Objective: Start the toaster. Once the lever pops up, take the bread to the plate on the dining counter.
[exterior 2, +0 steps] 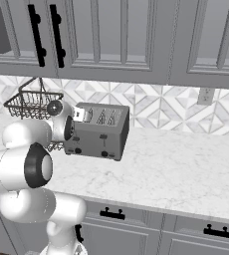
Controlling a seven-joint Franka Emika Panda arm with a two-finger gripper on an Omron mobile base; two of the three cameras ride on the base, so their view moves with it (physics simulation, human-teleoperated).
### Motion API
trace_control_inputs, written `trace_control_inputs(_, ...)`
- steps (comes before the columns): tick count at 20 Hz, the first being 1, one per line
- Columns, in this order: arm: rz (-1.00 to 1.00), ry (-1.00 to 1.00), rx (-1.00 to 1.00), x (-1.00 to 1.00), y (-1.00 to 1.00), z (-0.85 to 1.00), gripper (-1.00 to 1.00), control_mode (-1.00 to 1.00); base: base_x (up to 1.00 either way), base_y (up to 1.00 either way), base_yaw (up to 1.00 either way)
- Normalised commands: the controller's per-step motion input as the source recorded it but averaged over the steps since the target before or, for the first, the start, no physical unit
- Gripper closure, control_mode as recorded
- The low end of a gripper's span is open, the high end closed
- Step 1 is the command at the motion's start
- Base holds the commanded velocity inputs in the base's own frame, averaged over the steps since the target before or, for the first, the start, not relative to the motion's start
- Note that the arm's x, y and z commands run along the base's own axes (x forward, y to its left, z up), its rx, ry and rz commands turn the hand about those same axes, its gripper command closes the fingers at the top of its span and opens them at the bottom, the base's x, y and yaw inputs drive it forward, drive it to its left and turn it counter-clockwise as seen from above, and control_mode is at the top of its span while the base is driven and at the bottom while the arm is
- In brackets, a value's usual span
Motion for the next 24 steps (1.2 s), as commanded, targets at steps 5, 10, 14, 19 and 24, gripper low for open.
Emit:
trace_control_inputs(5,0.0,0.0,0.0,0.0,0.0,0.0,-1.0,-1.0,0.0,0.0,0.0)
trace_control_inputs(10,0.0,0.0,0.0,0.0,0.0,0.0,-1.0,-1.0,0.0,0.0,0.0)
trace_control_inputs(14,0.0,0.0,0.0,0.0,0.0,0.0,-1.0,-1.0,0.0,0.0,0.0)
trace_control_inputs(19,0.0,0.0,0.0,0.0,0.0,0.0,-1.0,-1.0,0.0,0.0,0.0)
trace_control_inputs(24,0.0,0.0,0.0,0.0,0.0,0.0,-1.0,-1.0,0.0,0.0,0.0)
